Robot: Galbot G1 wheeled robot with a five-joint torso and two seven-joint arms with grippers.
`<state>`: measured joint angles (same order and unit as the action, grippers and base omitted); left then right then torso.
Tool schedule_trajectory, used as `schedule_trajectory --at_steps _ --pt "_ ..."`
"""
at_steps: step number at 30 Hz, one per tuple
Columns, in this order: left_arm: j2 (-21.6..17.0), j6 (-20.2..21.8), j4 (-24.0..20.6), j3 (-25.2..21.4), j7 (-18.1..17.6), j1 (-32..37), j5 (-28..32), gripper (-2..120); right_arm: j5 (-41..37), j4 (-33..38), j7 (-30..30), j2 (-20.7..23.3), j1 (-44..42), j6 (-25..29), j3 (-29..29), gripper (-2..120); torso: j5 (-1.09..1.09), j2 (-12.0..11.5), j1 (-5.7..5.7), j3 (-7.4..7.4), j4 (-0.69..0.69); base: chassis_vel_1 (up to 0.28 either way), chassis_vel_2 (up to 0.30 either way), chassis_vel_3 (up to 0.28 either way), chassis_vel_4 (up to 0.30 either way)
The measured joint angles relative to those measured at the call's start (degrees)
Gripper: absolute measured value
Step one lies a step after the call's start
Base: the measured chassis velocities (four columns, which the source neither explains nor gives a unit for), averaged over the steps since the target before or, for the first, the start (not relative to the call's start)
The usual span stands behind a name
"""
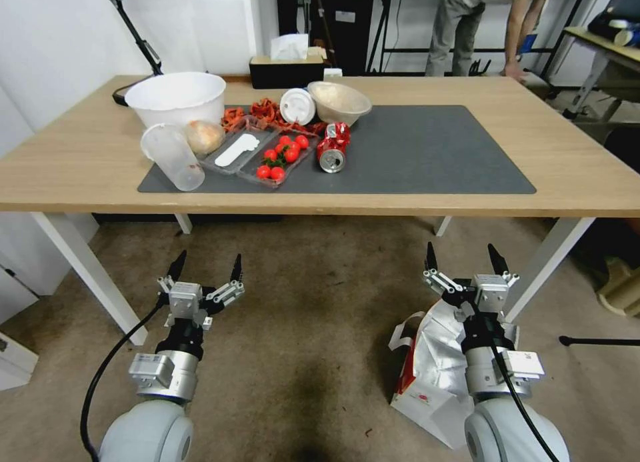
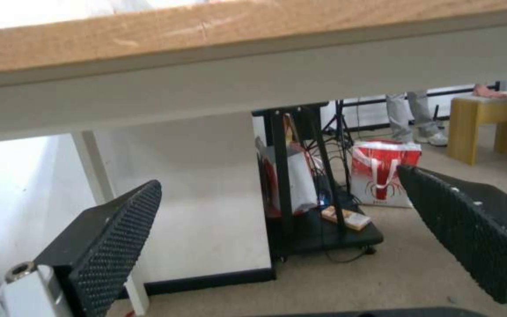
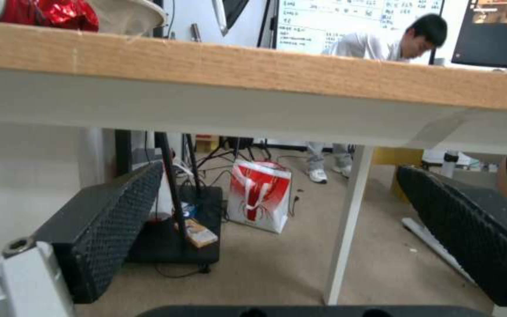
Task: Pick up the food delivery bag from the floor and place it on the table.
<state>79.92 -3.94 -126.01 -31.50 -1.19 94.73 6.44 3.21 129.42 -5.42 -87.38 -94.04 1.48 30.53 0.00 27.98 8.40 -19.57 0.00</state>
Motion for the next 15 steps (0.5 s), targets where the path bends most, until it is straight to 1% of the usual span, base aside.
schedule_trajectory --at_steps 15 --pt "-0.50 0.17 0.12 0.01 -0.02 0.15 0.07 100 0.24 -0.69 0.01 0.08 -0.03 0.06 -0.10 100 0.00 -3.69 -1.28 2.40 0.00 0.000 0.000 0.000 0.000"
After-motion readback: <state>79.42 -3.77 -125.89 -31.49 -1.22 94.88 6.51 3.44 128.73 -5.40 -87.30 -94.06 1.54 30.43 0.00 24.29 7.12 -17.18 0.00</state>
